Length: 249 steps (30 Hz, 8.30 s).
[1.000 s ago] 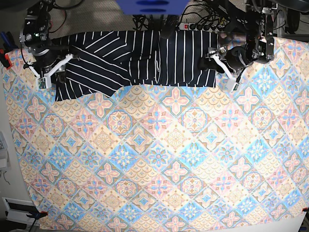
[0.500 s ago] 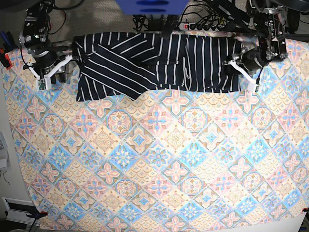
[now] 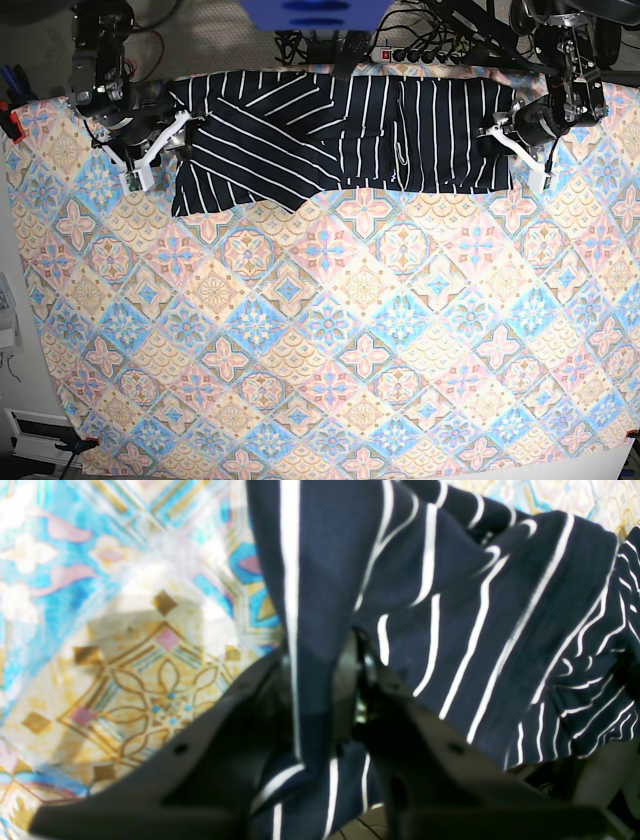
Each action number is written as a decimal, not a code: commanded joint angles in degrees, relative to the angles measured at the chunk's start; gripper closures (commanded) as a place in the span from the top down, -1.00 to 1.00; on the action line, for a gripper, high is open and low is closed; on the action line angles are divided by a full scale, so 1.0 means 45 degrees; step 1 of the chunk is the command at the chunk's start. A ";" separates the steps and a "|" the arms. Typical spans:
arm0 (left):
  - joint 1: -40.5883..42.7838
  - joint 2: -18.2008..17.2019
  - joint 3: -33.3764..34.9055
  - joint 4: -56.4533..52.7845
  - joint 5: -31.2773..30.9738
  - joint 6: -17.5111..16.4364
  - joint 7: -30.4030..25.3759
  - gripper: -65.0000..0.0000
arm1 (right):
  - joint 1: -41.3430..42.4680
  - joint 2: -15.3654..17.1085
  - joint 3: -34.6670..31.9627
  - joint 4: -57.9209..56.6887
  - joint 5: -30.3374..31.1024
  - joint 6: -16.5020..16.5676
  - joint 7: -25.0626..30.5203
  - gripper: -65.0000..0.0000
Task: Fold the T-shirt properly
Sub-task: 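Grasp both ends of the folded strip with both grippers, then lift the strip with both grippers and fold it in half onto itself, then press and tuck the folded bundle edges with both grippers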
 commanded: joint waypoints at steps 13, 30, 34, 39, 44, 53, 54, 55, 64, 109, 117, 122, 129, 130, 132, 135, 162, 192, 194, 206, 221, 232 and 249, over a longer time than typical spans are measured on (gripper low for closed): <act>-0.0031 -0.0189 -0.0072 0.0171 -0.0145 -0.0086 -0.0149 -0.92 | 0.1006 0.0987 -0.0044 -0.2648 0.2853 0.0126 0.0008 -0.02; -0.0090 -0.0189 -0.0052 0.0171 -0.0145 -0.0086 -0.0149 -0.92 | 0.1807 0.0948 -0.1587 -0.4445 0.3517 0.0145 -0.0090 -0.03; -0.0090 -0.0189 -0.0052 0.0151 -0.0145 -0.0086 -0.0149 -0.92 | 0.2218 0.1027 -0.2447 -0.4484 0.4181 0.0145 -0.0110 -0.15; -0.0090 -0.0111 -0.0052 0.0151 -0.0145 -0.0086 -0.0130 -0.92 | 0.2237 0.1320 -0.2681 -0.4543 0.4689 0.0145 -0.0110 -0.72; -0.0109 -0.0052 -0.0033 0.0151 -0.0145 -0.0086 -0.0149 -0.92 | 0.2804 0.1788 -0.2662 -0.4816 0.4904 0.0145 -0.0149 -1.00; -0.0910 0.0925 0.0944 0.0093 -0.0145 -0.0008 -0.0169 -0.93 | 0.4269 0.2277 -0.0825 -0.4777 0.4884 0.0145 -0.0188 -1.00; -0.1086 0.1120 0.1022 0.0093 -0.0145 -0.0008 -0.0169 -0.93 | 0.4406 0.2277 -0.0747 -0.4777 0.4884 0.0145 -0.0188 -1.00; -0.1242 0.1335 0.1061 0.0093 -0.0106 -0.0008 -0.0169 -0.93 | 0.4523 0.2316 -0.0708 -0.4777 0.4865 0.0145 -0.0266 -1.00; -0.1887 0.2722 0.1081 -0.0103 0.1476 -0.0027 -0.0149 -0.93 | 0.4660 0.2550 -0.1704 -0.2159 0.4904 0.0145 -0.1243 -1.00; -0.2063 0.2898 0.1100 -0.0591 0.1418 -0.0086 -0.0032 -0.06 | 0.8782 -0.1455 -1.0613 -0.4015 0.4005 0.0145 -0.1477 -0.99; -0.1164 0.2312 0.0963 0.0620 0.1398 -0.0105 -0.0091 0.43 | 0.8938 -0.1630 -1.0691 -0.4015 0.4005 0.0145 -0.1477 -0.99; -0.0754 0.1960 0.0338 0.0757 0.0871 -0.0105 -0.0149 0.43 | 0.9387 -0.2002 -1.1316 -0.4132 0.4005 0.0145 -0.1419 -0.99; -0.0695 0.1941 0.0084 0.0796 0.0831 -0.0105 -0.0130 0.43 | 0.9973 -0.2724 -1.2332 -0.5461 0.3986 0.0145 -0.1340 -0.97; -0.0695 0.1941 0.0084 0.0796 0.0831 -0.0105 -0.0130 0.43 | 1.0071 -0.2744 -1.2508 -0.5656 0.3986 0.0145 -0.1165 -0.93; -0.0695 0.1941 0.0084 0.0796 0.0831 -0.0105 -0.0130 0.43 | 1.0169 -0.2744 -1.2781 -0.5754 0.3986 0.0145 -0.0871 -0.82; -0.0715 0.1941 0.0084 0.0796 0.0831 -0.0105 -0.0130 0.43 | 1.0188 -0.2705 -1.2879 -0.5695 0.3986 0.0145 -0.0774 -0.55; -0.0207 0.1765 -0.0639 0.1714 0.0773 -0.0105 -0.0149 0.42 | 0.8664 0.1241 -0.8816 -0.2980 0.3732 0.0087 -0.0657 -0.13; -0.0207 0.2155 -0.0541 0.2339 0.0812 -0.0066 -0.0110 -0.62 | 0.9563 -0.1298 -1.5770 -0.2843 -0.0215 0.0087 -0.0696 -1.00; -0.0187 0.2155 -0.0541 0.2339 0.0792 -0.0066 -0.0091 -0.62 | 0.9700 -0.1611 -1.5927 -0.2960 -0.0195 0.0087 -0.0696 -1.00; 0.0848 0.2136 -0.0404 0.3941 0.0773 -0.0105 -0.0052 -0.62 | 0.9817 -0.1259 -1.3250 -0.2687 -0.0215 0.0087 0.0770 -1.00; 0.2587 0.1257 0.1921 0.4605 0.0831 -0.0105 -0.0052 -0.62 | 1.1126 -0.3350 -1.4930 -0.7141 -0.0312 0.0087 0.2665 -1.00; 0.2821 0.1257 0.3542 0.4918 0.0890 -0.0027 -0.0091 -0.62 | 1.1146 -0.5242 -1.4891 -1.2103 -0.4415 0.0087 0.6025 -1.00; 0.2821 0.1335 0.4871 0.5289 0.1203 0.0012 -0.0091 -0.62 | 1.1400 -0.5010 -1.4852 -1.2162 -0.4864 0.0087 0.6513 -1.00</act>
